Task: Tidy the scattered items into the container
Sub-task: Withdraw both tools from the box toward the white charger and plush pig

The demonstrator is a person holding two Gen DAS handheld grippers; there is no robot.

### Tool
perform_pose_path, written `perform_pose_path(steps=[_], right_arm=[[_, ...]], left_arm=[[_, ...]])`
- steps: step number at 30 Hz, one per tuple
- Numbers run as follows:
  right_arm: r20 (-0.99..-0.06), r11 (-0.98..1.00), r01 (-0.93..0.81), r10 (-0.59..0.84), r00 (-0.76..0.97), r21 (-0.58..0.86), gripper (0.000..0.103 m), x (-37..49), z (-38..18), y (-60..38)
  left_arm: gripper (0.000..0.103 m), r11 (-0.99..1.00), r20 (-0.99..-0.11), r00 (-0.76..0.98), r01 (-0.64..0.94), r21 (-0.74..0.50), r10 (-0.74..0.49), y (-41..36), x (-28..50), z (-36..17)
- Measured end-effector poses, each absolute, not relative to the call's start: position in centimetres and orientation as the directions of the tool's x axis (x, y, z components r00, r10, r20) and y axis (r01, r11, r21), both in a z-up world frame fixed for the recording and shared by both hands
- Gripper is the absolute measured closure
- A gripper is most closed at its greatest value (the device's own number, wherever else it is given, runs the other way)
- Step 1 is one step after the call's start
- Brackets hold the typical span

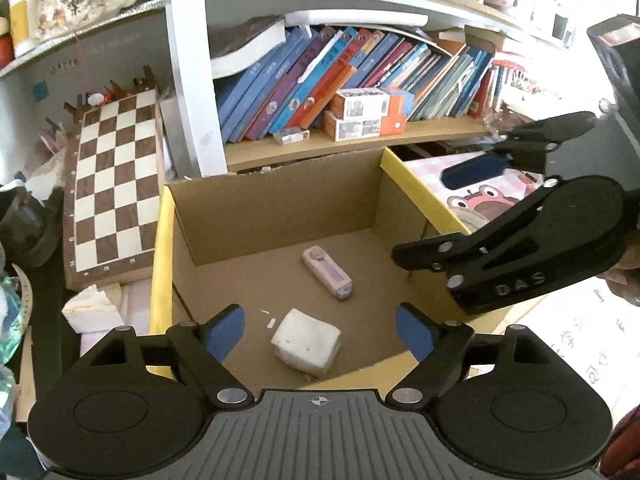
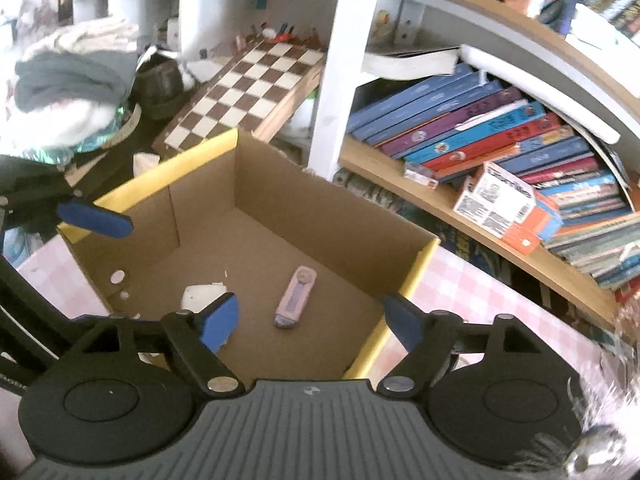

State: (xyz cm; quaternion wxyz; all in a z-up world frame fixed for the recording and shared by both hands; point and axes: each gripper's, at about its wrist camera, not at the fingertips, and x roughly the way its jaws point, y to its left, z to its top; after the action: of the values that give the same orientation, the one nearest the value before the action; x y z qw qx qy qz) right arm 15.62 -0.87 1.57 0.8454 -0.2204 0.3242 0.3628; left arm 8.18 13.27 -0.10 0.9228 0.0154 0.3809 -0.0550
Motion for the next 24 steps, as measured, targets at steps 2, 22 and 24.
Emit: perform_pose_path(steps=[2, 22, 24], right_arm=[[-0.700, 0.655, -0.743, 0.467, 0.540, -0.136, 0.015, 14.9, 1.9, -1.7], [-0.722, 0.771, -0.635, 0.407, 0.559, -0.058, 0.010, 11.1, 0.0, -8.6], [-0.723, 0.772, -0.633, 0.407, 0.558, -0.053, 0.010, 10.9, 0.0, -8.9]], left_arm=[[0.018, 0.994, -0.699, 0.709, 0.108, -0.014, -0.086, 13.1, 7.6, 0.2], [0.009, 0.997, -0.699, 0.714, 0.076, 0.020, -0.041, 10.2, 5.1, 0.1], [0.009, 0.997, -0.701, 0.712, 0.079, 0.027, -0.037, 9.8, 5.0, 0.1]])
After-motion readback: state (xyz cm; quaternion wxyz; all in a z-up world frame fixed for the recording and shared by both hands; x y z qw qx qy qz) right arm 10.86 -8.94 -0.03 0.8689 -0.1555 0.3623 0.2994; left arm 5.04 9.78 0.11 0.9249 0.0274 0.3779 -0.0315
